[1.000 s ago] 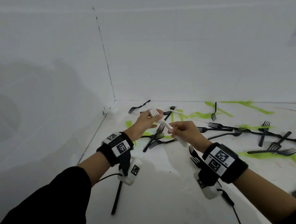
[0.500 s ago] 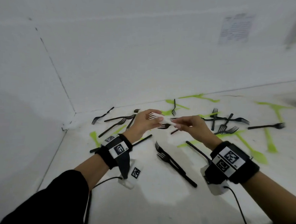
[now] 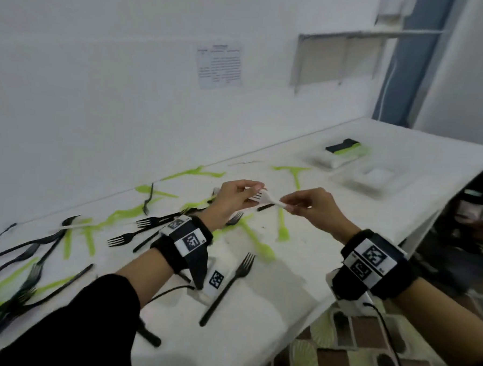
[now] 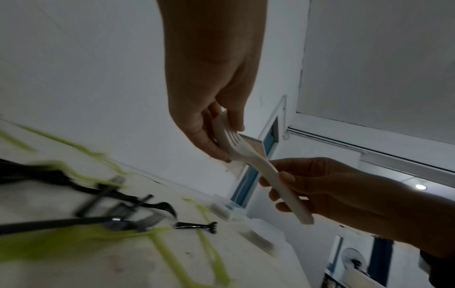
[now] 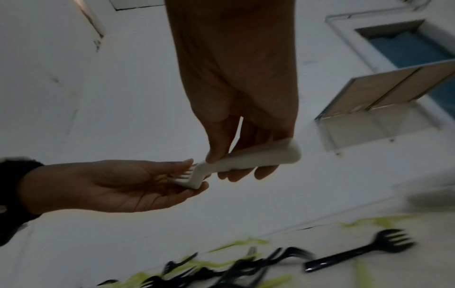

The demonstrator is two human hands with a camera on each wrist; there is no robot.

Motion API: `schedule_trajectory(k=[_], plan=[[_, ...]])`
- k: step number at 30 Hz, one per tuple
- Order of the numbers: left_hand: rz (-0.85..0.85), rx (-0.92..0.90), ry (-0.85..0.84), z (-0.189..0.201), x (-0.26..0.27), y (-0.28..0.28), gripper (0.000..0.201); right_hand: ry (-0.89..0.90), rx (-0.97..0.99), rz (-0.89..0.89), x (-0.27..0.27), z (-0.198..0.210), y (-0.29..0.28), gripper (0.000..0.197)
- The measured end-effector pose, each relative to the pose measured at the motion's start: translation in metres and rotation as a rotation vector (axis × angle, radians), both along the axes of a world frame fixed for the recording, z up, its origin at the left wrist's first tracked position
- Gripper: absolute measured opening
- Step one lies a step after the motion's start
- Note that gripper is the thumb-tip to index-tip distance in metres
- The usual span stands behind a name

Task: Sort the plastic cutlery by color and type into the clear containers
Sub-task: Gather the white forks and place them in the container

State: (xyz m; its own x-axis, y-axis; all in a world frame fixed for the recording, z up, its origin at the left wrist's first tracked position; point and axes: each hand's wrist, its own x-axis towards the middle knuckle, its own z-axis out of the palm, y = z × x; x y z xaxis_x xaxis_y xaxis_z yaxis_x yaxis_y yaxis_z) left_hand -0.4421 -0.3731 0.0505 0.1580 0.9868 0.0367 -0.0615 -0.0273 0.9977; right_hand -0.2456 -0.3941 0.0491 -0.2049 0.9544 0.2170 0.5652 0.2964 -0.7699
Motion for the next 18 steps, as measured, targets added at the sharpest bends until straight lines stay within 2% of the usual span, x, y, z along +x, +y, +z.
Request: schedule_trajectory(k=[7, 18], plan=[[-0.225, 0.010, 0.062, -0.005, 0.139, 0.054, 0.018, -0.014, -0.015, -0.196, 0.136, -0.004, 0.019, 0.020], [-0.380, -0.008, 0.146, -0.020, 0.285, 0.136, 0.015, -0.072, -0.029, -0.393, 0.263, -0.016, 0.066, 0.021]])
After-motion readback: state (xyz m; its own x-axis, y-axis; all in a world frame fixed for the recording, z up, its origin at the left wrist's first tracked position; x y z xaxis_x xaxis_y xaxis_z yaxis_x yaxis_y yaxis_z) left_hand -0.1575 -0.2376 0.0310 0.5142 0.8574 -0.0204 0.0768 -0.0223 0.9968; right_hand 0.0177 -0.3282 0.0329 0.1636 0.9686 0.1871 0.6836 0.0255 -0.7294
